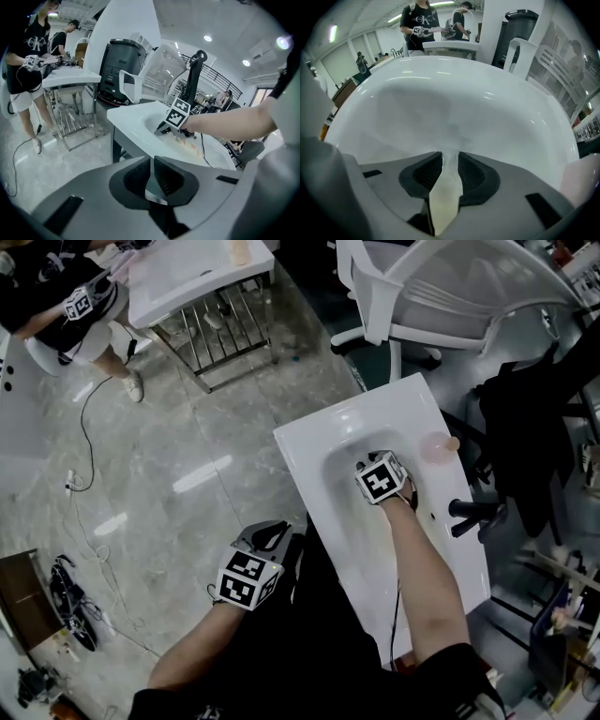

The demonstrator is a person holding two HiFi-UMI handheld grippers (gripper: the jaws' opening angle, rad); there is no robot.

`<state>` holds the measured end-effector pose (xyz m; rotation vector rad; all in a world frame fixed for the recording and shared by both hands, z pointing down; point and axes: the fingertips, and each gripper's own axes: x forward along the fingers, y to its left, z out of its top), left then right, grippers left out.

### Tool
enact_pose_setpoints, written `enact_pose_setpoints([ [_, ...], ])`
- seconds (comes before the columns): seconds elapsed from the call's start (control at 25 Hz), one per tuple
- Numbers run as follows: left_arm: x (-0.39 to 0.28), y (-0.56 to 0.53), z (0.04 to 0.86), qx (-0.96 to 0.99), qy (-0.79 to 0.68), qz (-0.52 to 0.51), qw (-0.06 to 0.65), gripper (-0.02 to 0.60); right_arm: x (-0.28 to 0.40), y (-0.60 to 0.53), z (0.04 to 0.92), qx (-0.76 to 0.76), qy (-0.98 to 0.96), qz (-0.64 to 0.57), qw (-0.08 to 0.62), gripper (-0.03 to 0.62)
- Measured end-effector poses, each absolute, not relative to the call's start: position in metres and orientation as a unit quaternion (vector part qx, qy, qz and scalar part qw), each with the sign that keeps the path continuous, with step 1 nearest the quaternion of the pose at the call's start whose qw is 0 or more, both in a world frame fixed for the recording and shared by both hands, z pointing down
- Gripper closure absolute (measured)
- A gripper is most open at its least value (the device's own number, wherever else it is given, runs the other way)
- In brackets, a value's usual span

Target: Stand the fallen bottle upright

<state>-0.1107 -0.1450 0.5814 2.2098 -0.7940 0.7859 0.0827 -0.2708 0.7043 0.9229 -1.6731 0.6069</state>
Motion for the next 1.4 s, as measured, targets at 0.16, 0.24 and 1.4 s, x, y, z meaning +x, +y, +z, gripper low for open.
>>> enact_pose_setpoints([
  [0.16, -0.1, -0.15, 0.575, 0.851, -0.296, 0.292, 0.321, 0.541, 0.042, -0.259, 0.692, 0.351, -0.749, 0.207, 0.523, 0.472],
  [0.24, -0.1, -0.152, 0.572, 0.853, -0.295, 0.291, 0.317, 0.541, 0.019, -0.255, 0.674, 0.346, -0.772, 0.188, 0.499, 0.473],
  [1.4, -0.117, -0.138, 0.597, 0.847, -0.291, 0.3, 0.329, 0.541, 0.068, -0.255, 0.725, 0.302, -0.697, 0.266, 0.593, 0.453],
])
